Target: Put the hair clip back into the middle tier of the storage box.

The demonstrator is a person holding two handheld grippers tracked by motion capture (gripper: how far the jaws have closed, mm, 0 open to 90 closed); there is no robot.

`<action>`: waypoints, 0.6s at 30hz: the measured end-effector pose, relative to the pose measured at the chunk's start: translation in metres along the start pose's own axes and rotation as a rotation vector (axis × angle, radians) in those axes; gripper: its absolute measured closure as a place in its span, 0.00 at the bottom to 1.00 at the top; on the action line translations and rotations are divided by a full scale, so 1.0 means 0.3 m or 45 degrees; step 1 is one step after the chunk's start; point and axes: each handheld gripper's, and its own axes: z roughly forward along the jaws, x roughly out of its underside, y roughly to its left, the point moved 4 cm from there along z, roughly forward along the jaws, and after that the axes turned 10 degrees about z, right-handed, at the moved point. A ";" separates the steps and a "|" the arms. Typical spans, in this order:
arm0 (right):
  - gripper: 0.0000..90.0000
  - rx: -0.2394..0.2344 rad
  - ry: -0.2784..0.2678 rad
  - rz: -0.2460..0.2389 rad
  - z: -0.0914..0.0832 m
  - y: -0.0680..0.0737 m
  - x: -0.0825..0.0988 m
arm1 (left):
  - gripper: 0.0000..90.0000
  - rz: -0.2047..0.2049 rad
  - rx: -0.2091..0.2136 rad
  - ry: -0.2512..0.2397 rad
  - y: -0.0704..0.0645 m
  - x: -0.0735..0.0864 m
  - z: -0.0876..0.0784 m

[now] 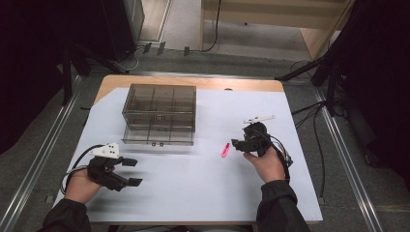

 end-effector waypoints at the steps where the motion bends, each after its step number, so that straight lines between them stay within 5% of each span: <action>1: 0.55 0.009 0.024 0.008 -0.003 0.011 -0.001 | 0.25 0.002 0.000 0.000 0.000 0.001 -0.002; 18: 0.60 0.022 0.184 0.079 0.005 0.060 -0.011 | 0.25 -0.013 -0.019 0.001 -0.011 0.018 -0.015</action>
